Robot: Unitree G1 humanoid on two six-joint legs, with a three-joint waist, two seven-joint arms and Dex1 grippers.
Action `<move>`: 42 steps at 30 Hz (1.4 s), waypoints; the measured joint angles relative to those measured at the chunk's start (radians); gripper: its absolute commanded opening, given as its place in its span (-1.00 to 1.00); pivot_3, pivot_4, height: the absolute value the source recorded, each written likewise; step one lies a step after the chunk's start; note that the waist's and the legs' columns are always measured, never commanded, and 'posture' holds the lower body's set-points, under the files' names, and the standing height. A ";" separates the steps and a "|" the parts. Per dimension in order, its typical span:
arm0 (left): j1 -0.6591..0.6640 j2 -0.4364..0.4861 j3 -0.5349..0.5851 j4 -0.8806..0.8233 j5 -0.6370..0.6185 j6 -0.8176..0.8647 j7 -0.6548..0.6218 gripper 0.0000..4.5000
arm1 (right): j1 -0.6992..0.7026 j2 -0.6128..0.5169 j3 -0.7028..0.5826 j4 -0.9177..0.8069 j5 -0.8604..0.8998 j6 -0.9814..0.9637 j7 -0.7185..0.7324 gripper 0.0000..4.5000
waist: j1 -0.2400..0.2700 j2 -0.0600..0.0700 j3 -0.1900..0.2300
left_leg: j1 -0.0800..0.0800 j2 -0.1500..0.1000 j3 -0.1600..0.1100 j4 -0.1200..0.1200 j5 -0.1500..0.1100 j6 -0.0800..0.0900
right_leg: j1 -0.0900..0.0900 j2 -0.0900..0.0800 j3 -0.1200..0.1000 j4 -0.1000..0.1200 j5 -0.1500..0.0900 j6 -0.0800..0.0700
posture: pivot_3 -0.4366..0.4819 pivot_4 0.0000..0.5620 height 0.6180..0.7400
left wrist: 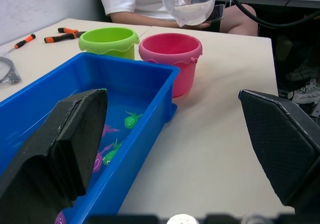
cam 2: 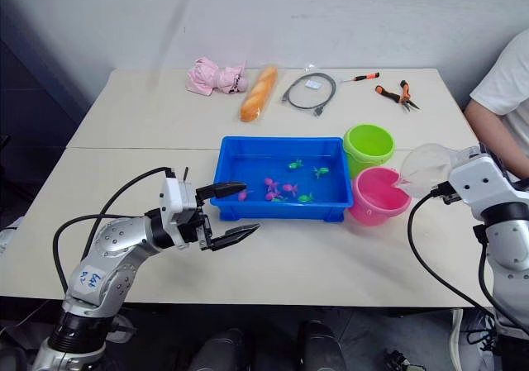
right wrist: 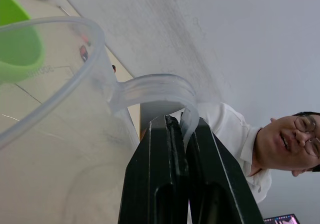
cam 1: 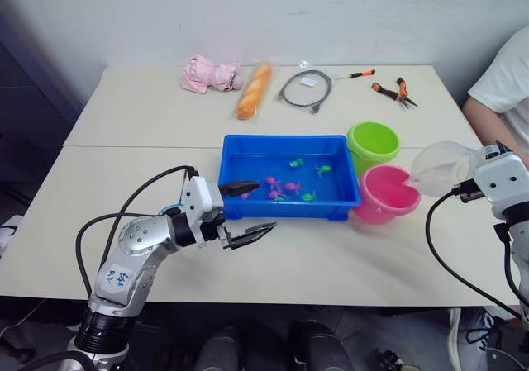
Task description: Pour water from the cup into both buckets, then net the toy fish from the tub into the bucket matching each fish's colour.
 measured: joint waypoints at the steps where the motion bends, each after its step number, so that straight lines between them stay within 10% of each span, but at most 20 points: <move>1: 0.000 0.000 0.000 0.000 0.000 0.000 0.000 1.00 | -0.001 0.000 0.000 0.000 -0.004 0.000 -0.003 -0.97 | 0.000 0.000 0.000 | 0.000 0.000 0.000 0.000 0.000 0.000 | 0.000 0.000 0.000 0.000 0.000 0.000 | -0.05 -0.47 0.97; 31: -0.025 0.004 0.004 0.042 0.011 -0.023 -0.002 1.00 | -0.044 0.000 0.032 0.060 -0.147 -0.105 -0.047 -0.97 | -0.001 0.000 0.000 | 0.000 0.000 0.000 0.001 0.001 0.000 | 0.000 0.000 0.000 0.000 0.000 0.000 | -0.05 -0.47 0.97; 42: -0.029 -0.006 0.001 0.043 0.016 -0.030 0.005 1.00 | -0.147 0.123 -0.060 0.055 0.151 0.137 0.019 -0.97 | -0.003 -0.001 0.000 | 0.000 0.000 0.000 0.001 0.001 0.000 | 0.000 0.000 0.000 0.001 0.000 0.000 | -0.05 -0.47 0.97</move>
